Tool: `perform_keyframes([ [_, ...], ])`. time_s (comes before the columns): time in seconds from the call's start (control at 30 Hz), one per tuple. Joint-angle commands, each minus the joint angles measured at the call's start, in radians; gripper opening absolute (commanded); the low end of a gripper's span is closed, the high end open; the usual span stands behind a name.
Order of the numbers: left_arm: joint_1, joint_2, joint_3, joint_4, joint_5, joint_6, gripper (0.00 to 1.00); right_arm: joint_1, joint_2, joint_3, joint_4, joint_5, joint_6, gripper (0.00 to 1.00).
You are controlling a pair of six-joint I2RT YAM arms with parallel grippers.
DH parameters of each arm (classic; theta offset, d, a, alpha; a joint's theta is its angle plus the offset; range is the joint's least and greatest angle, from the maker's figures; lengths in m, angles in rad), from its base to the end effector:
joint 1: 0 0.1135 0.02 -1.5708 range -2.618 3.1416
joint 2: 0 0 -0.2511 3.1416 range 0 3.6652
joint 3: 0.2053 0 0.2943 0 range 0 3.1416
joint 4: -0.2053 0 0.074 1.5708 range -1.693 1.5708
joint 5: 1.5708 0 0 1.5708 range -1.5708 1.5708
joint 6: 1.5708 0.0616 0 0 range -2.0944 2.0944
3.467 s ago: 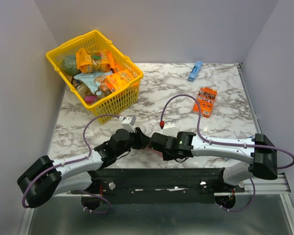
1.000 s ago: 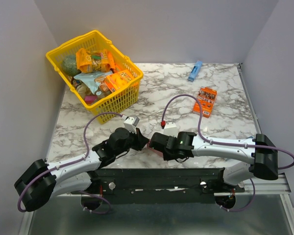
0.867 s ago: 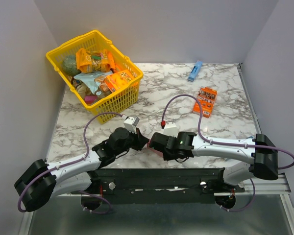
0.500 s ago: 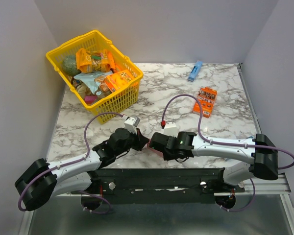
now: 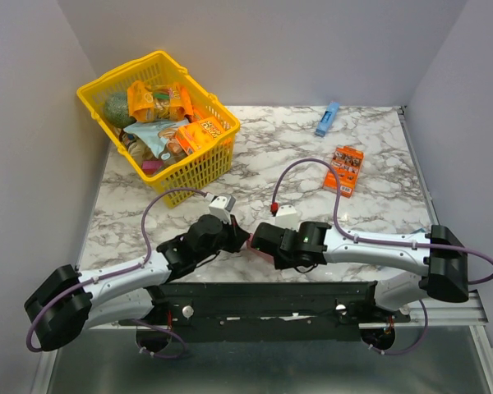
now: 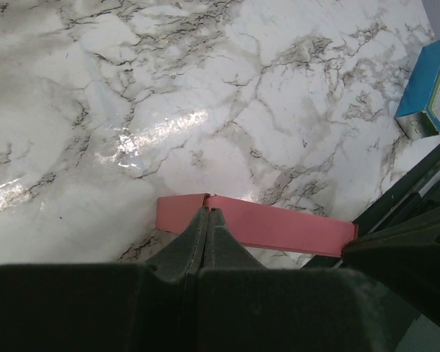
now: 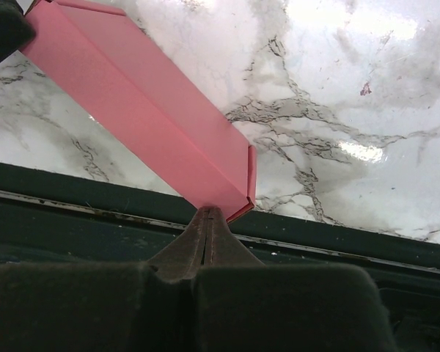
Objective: Fold the paper box
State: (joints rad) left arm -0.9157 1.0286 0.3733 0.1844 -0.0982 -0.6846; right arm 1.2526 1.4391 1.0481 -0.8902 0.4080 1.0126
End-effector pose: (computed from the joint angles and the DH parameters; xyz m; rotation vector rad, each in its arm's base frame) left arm 0.1729 -0.2152 0.1392 0.1845 2.1536 -0.8763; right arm 0.1213 0.2902 0.1830 -0.2379 2.6405 0.1173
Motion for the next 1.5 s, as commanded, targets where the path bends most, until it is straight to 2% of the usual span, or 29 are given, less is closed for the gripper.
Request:
perform_keyframes([
  [0.0,-0.026,0.073,-0.024,-0.286,-0.086,-0.012,0.00,0.002,0.024,-0.060,-0.058,-0.001,0.003,0.02],
  [0.23,-0.112,0.152,0.035,-0.379,-0.199,-0.059,0.00,0.002,0.012,-0.072,-0.050,-0.003,0.007,0.03],
  [0.47,-0.134,0.137,0.038,-0.359,-0.218,-0.081,0.00,0.001,0.009,-0.076,-0.046,-0.006,0.009,0.03],
  [0.57,-0.134,0.119,0.042,-0.346,-0.222,-0.075,0.06,0.001,0.003,-0.079,-0.046,-0.006,0.011,0.03],
  [0.6,-0.134,0.116,0.042,-0.339,-0.221,-0.072,0.12,0.001,0.004,-0.079,-0.046,-0.006,0.011,0.03],
  [0.7,-0.134,0.129,0.049,-0.336,-0.221,-0.069,0.21,-0.001,0.003,-0.074,-0.046,-0.006,0.009,0.03],
  [0.9,-0.134,0.154,0.046,-0.339,-0.225,-0.079,0.31,0.001,-0.002,-0.074,-0.046,-0.006,0.011,0.02],
  [0.97,-0.134,0.156,0.039,-0.338,-0.224,-0.089,0.31,0.001,-0.006,-0.074,-0.047,-0.006,0.012,0.03],
  [1.2,-0.134,0.152,-0.007,-0.283,-0.176,-0.119,0.15,-0.001,-0.008,-0.072,-0.050,-0.001,0.012,0.03],
  [1.47,-0.167,0.197,-0.080,-0.226,-0.132,-0.197,0.12,0.001,-0.009,-0.074,-0.047,0.000,0.012,0.03],
])
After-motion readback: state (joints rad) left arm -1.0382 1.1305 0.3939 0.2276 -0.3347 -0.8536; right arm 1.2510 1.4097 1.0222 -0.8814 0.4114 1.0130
